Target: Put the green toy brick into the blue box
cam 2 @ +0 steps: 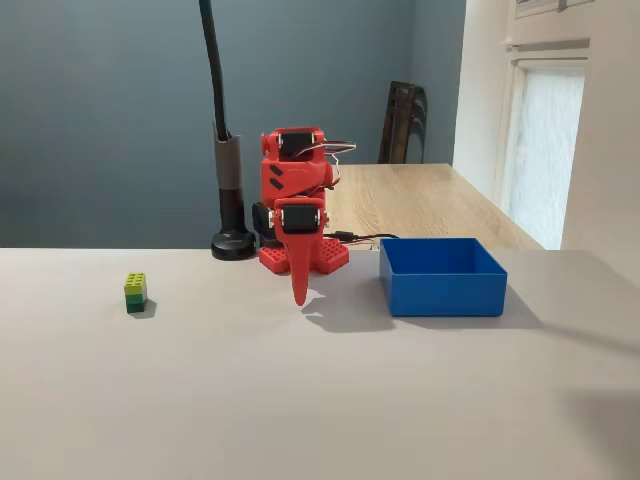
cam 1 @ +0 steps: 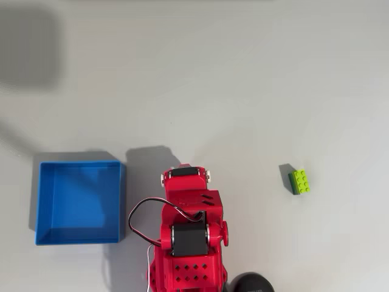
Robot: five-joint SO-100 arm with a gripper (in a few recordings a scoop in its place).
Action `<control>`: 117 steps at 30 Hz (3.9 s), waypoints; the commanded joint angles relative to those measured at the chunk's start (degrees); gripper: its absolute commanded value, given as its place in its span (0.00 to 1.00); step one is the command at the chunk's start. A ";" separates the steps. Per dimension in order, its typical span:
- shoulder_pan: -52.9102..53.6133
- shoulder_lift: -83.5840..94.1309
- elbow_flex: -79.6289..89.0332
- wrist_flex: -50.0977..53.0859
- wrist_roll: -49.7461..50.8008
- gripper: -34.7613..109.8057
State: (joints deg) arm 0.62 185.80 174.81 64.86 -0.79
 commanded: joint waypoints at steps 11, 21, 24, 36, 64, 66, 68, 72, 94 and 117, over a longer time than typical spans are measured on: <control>1.05 0.88 -0.18 -0.26 -0.44 0.24; 1.23 0.53 -0.70 -0.35 0.97 0.24; 1.23 0.44 -1.49 -0.62 2.72 0.24; 0.88 -1.76 -12.30 -0.70 8.26 0.24; 24.79 -52.03 -50.54 5.98 22.41 0.34; 26.81 -54.67 -51.42 5.98 22.76 0.40; 28.65 -57.04 -52.12 5.98 23.29 0.45; 32.34 -61.44 -53.53 5.98 25.22 0.48; 55.37 -76.38 -61.96 5.89 21.62 0.45; 59.41 -87.19 -62.23 -3.25 19.51 0.43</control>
State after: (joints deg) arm 59.50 98.35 114.52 62.67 18.02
